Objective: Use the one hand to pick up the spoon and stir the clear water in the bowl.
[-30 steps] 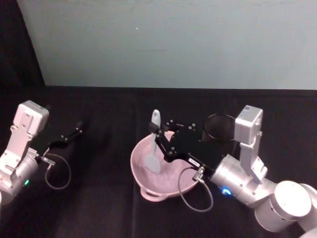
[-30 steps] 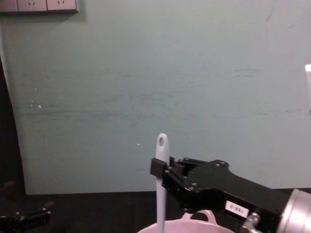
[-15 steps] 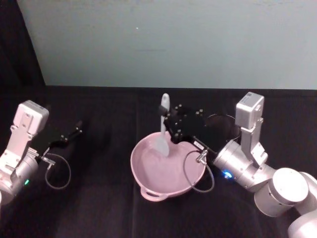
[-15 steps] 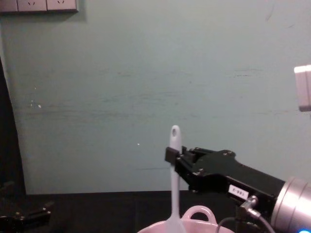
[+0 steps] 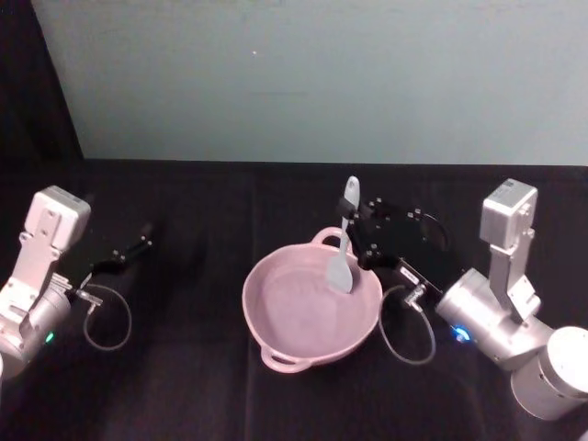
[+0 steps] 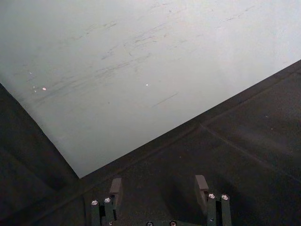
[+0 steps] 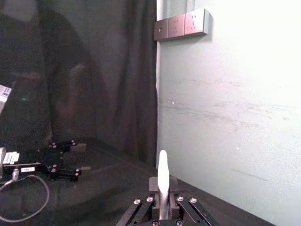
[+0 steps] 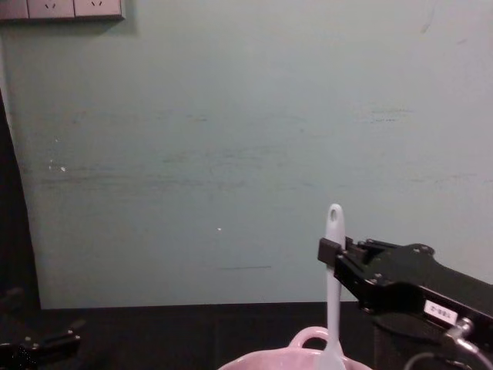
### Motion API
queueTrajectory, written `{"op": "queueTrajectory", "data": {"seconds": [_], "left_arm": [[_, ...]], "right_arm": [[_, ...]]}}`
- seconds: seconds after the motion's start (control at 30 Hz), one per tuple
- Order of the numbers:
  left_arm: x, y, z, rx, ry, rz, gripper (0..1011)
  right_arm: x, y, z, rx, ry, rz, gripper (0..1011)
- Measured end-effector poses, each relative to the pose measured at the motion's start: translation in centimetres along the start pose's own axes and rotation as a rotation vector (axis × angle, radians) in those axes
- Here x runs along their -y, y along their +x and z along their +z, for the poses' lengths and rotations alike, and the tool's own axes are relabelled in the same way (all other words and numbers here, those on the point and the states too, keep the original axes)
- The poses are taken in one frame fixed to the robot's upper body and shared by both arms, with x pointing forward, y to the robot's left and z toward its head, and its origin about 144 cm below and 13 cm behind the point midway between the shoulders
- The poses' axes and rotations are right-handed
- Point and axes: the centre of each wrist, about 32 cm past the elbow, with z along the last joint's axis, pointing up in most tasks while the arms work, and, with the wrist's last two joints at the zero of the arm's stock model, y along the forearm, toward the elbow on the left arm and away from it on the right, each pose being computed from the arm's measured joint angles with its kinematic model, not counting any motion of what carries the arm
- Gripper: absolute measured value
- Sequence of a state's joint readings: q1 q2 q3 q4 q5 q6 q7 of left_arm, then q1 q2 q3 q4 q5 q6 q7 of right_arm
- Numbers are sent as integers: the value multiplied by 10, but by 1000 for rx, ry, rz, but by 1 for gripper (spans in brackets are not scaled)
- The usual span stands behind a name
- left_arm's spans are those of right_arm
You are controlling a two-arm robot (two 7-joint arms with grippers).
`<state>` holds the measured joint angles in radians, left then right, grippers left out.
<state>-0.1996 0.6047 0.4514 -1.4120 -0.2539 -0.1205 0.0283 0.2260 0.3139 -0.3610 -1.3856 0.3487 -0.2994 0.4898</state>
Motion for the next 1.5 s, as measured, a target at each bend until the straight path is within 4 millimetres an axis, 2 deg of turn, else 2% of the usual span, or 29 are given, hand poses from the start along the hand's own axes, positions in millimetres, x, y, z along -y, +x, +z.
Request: {"op": "queueTrajectory", "data": {"seconds": [0.2,0.37,0.53,0.77,0.97,1.17,1.37,1.5], "left_arm": [[0,0,0,0,0,0,1005],[0,0,0,0,0,0,1005],[0,0,0,0,0,0,1005],[0,0,0,0,0,0,1005],[0,0,0,0,0,0,1005],[0,0,0,0,0,0,1005],[0,0,0,0,0,0,1005],[0,0,0,0,0,0,1005]], "right_arm": [[14,-9,3,-13,-3,6,119],[16,-20,5,-31,6,45,119],[12,-31,3,-54,13,89,119],[-8,-39,-3,-80,23,140,119],[-22,-34,-6,-68,31,150,119],[-34,-17,-11,-42,21,121,119],[-33,-5,-11,-25,18,78,119],[-26,1,-10,-11,15,47,119]]}}
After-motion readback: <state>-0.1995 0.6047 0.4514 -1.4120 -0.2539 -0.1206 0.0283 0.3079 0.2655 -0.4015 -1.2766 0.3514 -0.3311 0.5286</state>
